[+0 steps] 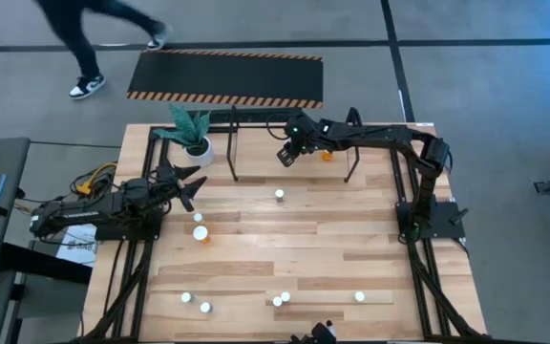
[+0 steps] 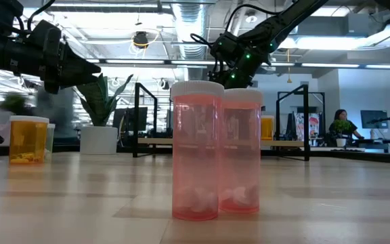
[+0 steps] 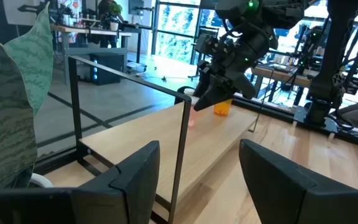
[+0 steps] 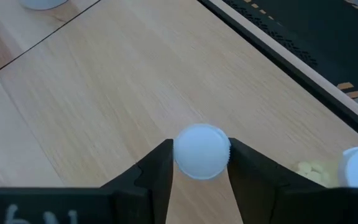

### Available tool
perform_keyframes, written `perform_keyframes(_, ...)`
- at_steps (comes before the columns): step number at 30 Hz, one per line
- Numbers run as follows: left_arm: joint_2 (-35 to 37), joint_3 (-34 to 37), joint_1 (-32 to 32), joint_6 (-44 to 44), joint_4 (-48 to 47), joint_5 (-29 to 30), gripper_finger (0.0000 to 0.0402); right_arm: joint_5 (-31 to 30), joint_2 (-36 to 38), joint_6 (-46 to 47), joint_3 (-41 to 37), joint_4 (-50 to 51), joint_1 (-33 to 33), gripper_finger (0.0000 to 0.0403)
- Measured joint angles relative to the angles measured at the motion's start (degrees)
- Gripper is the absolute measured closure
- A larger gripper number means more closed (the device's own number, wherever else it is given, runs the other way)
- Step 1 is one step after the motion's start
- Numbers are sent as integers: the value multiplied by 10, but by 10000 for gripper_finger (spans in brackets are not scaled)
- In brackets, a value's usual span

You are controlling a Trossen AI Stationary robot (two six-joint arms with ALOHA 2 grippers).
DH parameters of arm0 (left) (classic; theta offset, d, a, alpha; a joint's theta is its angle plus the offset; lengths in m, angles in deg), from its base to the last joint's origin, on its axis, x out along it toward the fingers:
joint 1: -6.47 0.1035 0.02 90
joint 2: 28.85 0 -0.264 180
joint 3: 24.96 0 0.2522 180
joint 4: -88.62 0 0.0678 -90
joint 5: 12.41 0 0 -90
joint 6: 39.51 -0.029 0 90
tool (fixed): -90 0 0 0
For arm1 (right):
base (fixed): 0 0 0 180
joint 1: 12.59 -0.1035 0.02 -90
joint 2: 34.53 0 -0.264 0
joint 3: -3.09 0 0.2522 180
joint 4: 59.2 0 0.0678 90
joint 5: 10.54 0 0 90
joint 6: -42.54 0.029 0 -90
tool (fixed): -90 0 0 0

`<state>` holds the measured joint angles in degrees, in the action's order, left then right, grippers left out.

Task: Pick and place medicine bottles onto shelf by color
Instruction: Put the red pill bottle on the shelf

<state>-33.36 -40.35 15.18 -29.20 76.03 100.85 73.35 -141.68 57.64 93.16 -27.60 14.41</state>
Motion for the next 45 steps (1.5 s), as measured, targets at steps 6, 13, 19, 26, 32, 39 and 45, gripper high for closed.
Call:
perform_keyframes(6,0,0,0,0,0,0,193,0,0,0,0,1,-3,232)
perform_keyframes(13,0,0,0,0,0,0,193,0,0,0,0,1,-4,232)
perform_keyframes(19,0,0,0,0,0,0,193,0,0,0,0,4,-4,232)
perform_keyframes(26,0,0,0,0,0,0,193,-1,0,-1,0,12,-4,216)
perform_keyframes(32,0,0,0,0,0,0,193,-2,0,-1,0,13,-4,180)
perform_keyframes(39,0,0,0,0,0,0,193,-19,14,14,0,31,-5,154)
perform_keyframes(45,0,0,0,0,0,0,193,-39,47,15,0,63,-15,154)
